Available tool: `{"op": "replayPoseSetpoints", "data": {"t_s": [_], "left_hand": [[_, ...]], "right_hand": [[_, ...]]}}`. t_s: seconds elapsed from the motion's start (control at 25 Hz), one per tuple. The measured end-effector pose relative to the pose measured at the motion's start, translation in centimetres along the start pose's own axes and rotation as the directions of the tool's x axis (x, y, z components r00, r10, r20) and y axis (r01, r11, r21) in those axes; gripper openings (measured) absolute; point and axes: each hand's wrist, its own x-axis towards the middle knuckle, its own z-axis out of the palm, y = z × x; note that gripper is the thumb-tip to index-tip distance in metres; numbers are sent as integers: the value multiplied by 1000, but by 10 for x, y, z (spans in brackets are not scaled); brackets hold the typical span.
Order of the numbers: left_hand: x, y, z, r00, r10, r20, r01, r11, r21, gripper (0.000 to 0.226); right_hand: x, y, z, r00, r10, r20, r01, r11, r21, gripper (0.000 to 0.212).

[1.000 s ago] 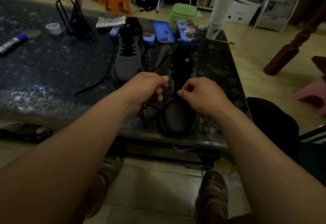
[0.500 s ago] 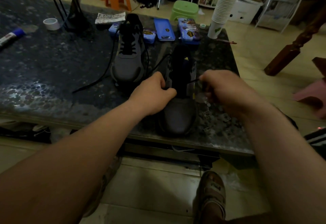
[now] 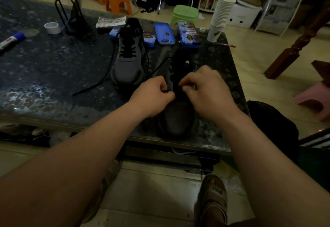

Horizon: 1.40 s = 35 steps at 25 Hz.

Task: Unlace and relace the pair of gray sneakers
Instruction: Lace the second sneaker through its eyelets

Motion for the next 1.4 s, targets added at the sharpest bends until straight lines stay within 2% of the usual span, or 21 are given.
{"op": "replayPoseSetpoints", "data": {"t_s": [0.12, 0.28, 0.36, 0.4, 0.44, 0.48, 0.56, 0.6, 0.64, 0.68, 0.72, 0.76, 0.8, 0.84, 0.88, 0.92, 0.96, 1.04, 1.16, 1.28, 1.4], "left_hand": [[1, -1, -1, 1000, 2, 0, -2, 1000, -8, 26], [1, -3, -3, 1000, -13, 17, 14, 1000, -11, 28], [1, -5, -5, 998, -41, 41, 42, 999, -34, 30], [1, -6, -5, 997, -58, 59, 61, 997, -45, 31], [2, -7, -6, 994, -79, 80, 85, 994, -67, 33], [2, -8, -5, 990, -99, 103, 110, 989, -101, 34], [1, -10, -3, 984, -123, 131, 144, 976, -162, 37], [0, -11, -3, 982, -130, 138, 154, 972, -178, 38], [0, -11, -2, 980, -135, 144, 161, 969, -186, 40], [-1, -10, -2, 979, -139, 147, 165, 969, -184, 41], [-1, -9, -2, 978, -145, 148, 171, 969, -179, 41], [-1, -8, -3, 977, -153, 151, 180, 967, -181, 41], [-1, -7, -4, 972, -168, 165, 201, 958, -204, 41], [-1, -6, -4, 965, -183, 189, 227, 942, -249, 40], [-1, -5, -4, 958, -196, 211, 252, 924, -287, 38], [-1, -5, -4, 955, -199, 218, 259, 918, -300, 37], [-1, -5, -4, 961, -188, 203, 240, 930, -277, 36], [-1, -5, -3, 983, -133, 124, 151, 978, -145, 35], [-3, 0, -4, 994, -98, 53, 100, 995, -23, 34], [-5, 2, -4, 992, -112, 51, 112, 994, -12, 32], [-4, 0, -6, 990, -125, 61, 127, 992, -26, 32]], "right_hand": [[8, -14, 25, 991, 17, 136, -19, 1000, 13, 20], [16, -12, 26, 986, 33, 166, -46, 996, 72, 15], [17, -10, 18, 973, 115, 199, -157, 965, 210, 15], [16, -9, 14, 952, 183, 244, -257, 911, 321, 17], [14, -11, 10, 921, 250, 300, -368, 813, 451, 20], [11, -13, 7, 883, 309, 353, -466, 661, 588, 23], [9, -14, -2, 808, 390, 442, -543, 202, 815, 28], [9, -10, -7, 792, 399, 462, -503, -2, 864, 29], [10, -5, -13, 791, 400, 462, -435, -163, 886, 29], [12, 0, -16, 788, 405, 464, -359, -310, 880, 27], [13, 5, -18, 783, 416, 463, -307, -388, 869, 25], [13, 6, -18, 782, 438, 443, -306, -350, 885, 24], [12, 6, -15, 797, 463, 388, -366, -140, 920, 24], [11, 6, -10, 848, 444, 289, -422, 237, 875, 20], [8, 5, -5, 912, 354, 209, -396, 620, 677, 12], [7, 3, 2, 958, 219, 185, -280, 848, 449, 7], [6, 0, 9, 974, 111, 196, -163, 949, 271, 14], [8, -7, 18, 979, 33, 202, -60, 990, 126, 23], [15, -13, 27, 985, 0, 174, -7, 999, 43, 15], [18, -9, 18, 982, 100, 162, -120, 985, 123, 13], [14, 10, -19, 935, 330, 126, -353, 896, 270, 18]]}}
